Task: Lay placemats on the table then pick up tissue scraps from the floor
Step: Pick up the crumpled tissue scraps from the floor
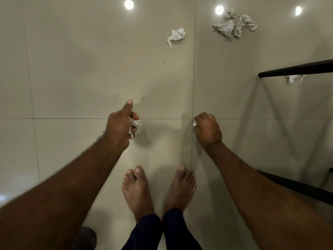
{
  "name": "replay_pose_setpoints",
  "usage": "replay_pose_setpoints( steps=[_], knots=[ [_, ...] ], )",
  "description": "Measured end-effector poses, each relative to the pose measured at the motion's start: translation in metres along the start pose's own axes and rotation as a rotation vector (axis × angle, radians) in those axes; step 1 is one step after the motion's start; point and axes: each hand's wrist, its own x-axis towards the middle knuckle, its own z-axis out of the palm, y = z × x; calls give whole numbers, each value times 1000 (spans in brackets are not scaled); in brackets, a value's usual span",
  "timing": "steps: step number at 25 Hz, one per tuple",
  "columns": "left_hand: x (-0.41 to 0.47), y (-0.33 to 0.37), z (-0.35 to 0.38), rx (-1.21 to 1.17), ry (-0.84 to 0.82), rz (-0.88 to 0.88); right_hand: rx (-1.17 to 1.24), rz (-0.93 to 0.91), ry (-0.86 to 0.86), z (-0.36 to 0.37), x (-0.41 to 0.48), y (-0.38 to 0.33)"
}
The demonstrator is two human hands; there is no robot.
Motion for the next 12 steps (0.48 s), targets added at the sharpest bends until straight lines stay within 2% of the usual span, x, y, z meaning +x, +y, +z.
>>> replay_pose_setpoints(
  steps=[3,6,8,10,12],
  knots=[
    [-12,1,13,43,-109,-51,234,105,25,-13,6,-5],
    [-30,5,39,13,-175,-127,644,329,157,-45,6,-31],
    [-45,11,61,-5,-173,-160,936,455,159,-73,4,-59],
    [-67,22,83,-10,-192,-161,1127,477,146,-108,-1,-87],
    [-87,35,97,-36,-203,-162,1177,433,125,-138,-10,-110]
  ],
)
